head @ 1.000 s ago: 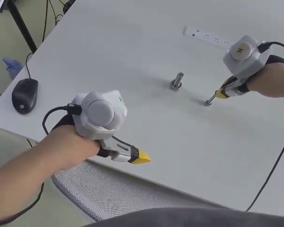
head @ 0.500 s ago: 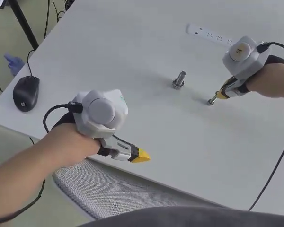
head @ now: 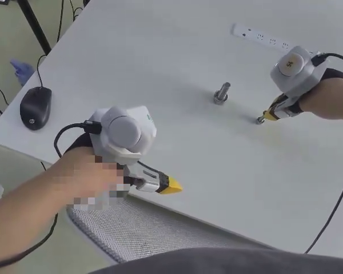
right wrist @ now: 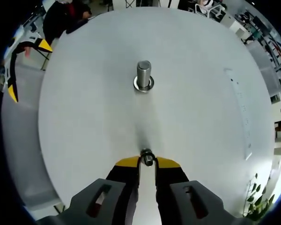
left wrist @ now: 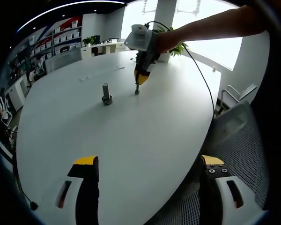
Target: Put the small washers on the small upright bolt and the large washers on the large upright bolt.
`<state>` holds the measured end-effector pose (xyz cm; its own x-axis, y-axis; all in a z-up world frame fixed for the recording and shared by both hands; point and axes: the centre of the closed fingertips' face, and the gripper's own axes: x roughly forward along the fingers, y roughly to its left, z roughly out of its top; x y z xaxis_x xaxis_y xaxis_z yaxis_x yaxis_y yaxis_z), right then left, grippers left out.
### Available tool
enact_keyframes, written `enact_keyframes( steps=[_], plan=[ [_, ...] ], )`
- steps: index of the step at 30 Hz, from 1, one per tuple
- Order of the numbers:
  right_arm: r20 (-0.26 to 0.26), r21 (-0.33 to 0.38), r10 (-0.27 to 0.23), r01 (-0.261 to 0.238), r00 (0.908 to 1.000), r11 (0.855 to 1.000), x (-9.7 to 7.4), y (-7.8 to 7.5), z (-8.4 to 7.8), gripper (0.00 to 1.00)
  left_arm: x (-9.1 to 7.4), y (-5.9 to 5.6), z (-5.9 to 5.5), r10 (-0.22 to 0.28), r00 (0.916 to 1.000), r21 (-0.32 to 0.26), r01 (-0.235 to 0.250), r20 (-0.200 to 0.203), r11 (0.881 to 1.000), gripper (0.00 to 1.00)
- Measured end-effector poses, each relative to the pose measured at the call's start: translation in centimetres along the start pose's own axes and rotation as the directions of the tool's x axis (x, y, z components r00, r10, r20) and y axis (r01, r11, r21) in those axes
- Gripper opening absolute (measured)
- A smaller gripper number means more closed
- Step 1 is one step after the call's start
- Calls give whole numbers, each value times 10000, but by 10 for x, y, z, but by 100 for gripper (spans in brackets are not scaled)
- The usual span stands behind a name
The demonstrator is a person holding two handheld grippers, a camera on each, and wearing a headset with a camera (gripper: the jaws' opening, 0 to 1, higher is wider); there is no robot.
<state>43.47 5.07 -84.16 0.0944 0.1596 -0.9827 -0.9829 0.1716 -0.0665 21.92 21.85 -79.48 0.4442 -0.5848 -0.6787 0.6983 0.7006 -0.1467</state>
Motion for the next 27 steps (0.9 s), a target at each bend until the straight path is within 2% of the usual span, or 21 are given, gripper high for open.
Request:
enact_keyframes(
  steps=[6, 14, 27],
  plan=[
    [-183, -177, -1, -2, 9998, 9998, 10, -3, -1, 12, -1, 0, 0, -29, 10000, -13, 29, -79, 10000, 87],
    [-360, -285, 34, -44, 9993, 9996, 20, 1, -3, 12, -2, 3, -1, 39, 9999, -85, -40, -116, 10000, 86],
    [-480, -380, 120, -138, 9988, 9992, 21, 5, -2, 13, 0, 3, -3, -4, 9998, -116, 1, -218, 9999, 84]
  ],
)
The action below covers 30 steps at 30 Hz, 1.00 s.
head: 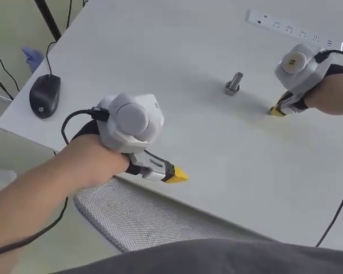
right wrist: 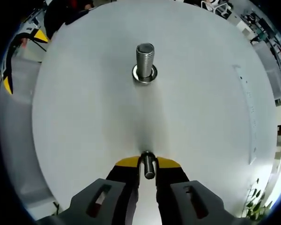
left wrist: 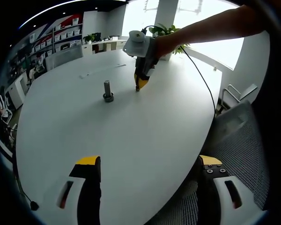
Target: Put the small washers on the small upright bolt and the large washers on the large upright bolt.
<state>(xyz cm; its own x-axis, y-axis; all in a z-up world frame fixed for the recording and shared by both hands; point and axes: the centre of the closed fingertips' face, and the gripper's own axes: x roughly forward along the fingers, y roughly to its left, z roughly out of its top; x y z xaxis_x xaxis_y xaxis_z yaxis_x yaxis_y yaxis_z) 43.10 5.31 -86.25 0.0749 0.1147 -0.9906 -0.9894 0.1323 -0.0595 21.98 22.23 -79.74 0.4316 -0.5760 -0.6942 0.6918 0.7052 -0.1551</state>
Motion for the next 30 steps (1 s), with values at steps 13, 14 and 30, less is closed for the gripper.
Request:
enact_keyframes(
  steps=[13, 14, 30],
  plan=[
    [168, 0, -33, 33, 9999, 10000, -1, 0, -1, 14, 2, -2, -2, -78, 9999, 75, 79, -145, 9999, 82],
    [173, 14, -21, 21, 9998, 10000, -2, 0, -1, 15, 1, -2, -2, -74, 9999, 62, 74, -117, 10000, 82],
    [745, 277, -100, 79, 9972, 9996, -17, -7, -2, 27, 0, -9, 3, -73, 10000, 139, 73, 7, 9999, 83]
  ],
)
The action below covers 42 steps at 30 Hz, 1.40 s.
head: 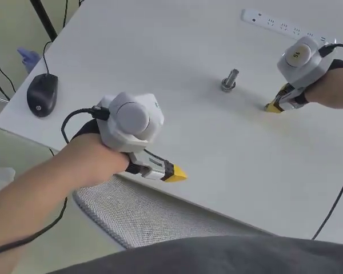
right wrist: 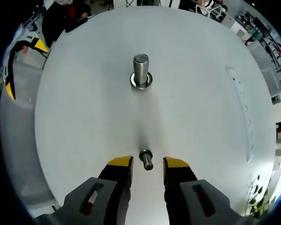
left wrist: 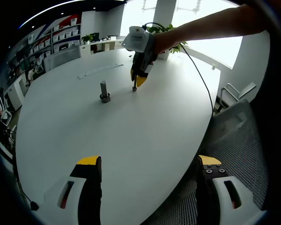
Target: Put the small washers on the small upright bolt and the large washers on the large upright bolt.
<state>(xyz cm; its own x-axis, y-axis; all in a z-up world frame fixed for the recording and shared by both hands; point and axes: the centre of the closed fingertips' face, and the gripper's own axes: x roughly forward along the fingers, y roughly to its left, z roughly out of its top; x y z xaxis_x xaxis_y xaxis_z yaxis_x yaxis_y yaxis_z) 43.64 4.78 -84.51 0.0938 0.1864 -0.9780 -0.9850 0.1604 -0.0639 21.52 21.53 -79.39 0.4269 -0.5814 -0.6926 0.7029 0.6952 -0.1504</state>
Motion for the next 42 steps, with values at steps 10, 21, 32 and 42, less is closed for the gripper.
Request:
enact_keyframes(
  steps=[10, 21, 32, 42],
  plan=[
    [1074, 118, -407, 397, 9934, 9991, -35, 11, 4, 35, -6, 0, 15, -114, 9976, -172, 126, 687, 9998, 84],
    [2819, 1236, -1051, 725, 9537, 9897, -86, 28, 12, 43, -13, 4, 17, 73, 9966, 106, -82, 824, 9999, 88],
    [4260, 2655, -2116, 1020, 8796, 9587, -139, 38, -14, 52, -29, 15, 20, 292, 9954, 285, -319, 917, 9991, 88],
    [5389, 3597, -2890, 941, 7912, 9283, -175, 70, -33, 58, -40, 17, 22, 372, 9948, 354, -407, 951, 9985, 88]
  ],
)
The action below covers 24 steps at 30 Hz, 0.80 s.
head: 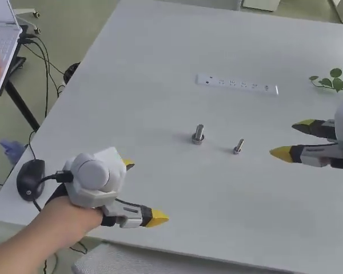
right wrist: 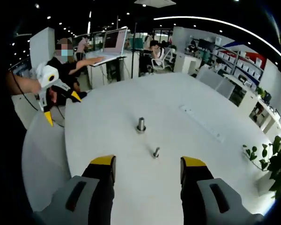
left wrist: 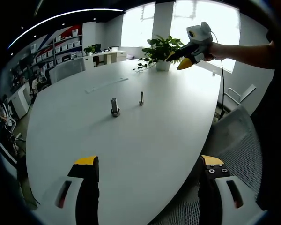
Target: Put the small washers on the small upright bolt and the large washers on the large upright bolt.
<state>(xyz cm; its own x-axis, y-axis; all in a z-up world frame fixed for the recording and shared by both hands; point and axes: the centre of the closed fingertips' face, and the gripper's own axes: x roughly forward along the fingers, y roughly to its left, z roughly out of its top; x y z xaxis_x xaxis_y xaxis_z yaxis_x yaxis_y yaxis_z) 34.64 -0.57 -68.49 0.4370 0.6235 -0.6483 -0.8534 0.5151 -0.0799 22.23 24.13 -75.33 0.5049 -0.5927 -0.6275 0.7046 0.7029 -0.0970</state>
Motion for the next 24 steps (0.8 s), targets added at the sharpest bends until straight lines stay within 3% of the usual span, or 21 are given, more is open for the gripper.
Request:
enact_keyframes(
  steps=[6, 13, 17, 24],
  plan=[
    [310, 633, -193, 173, 9993, 9978, -25, 20, -19, 60, -7, 3, 1, 132, 9998, -257, -127, 163, 9996, 88],
    [1266, 1933, -705, 451, 9895, 9801, -51, 38, -33, 65, -15, 1, 3, 185, 9989, -498, -163, 434, 9986, 89],
    [1538, 2032, -875, 552, 9842, 9776, -60, 55, -43, 72, -19, -3, 2, 177, 9986, -651, -144, 505, 9978, 90],
    [1668, 2903, -959, 441, 9813, 9559, -64, 86, -73, 78, -24, -10, 3, 116, 9973, -883, -52, 726, 9961, 92]
  ],
)
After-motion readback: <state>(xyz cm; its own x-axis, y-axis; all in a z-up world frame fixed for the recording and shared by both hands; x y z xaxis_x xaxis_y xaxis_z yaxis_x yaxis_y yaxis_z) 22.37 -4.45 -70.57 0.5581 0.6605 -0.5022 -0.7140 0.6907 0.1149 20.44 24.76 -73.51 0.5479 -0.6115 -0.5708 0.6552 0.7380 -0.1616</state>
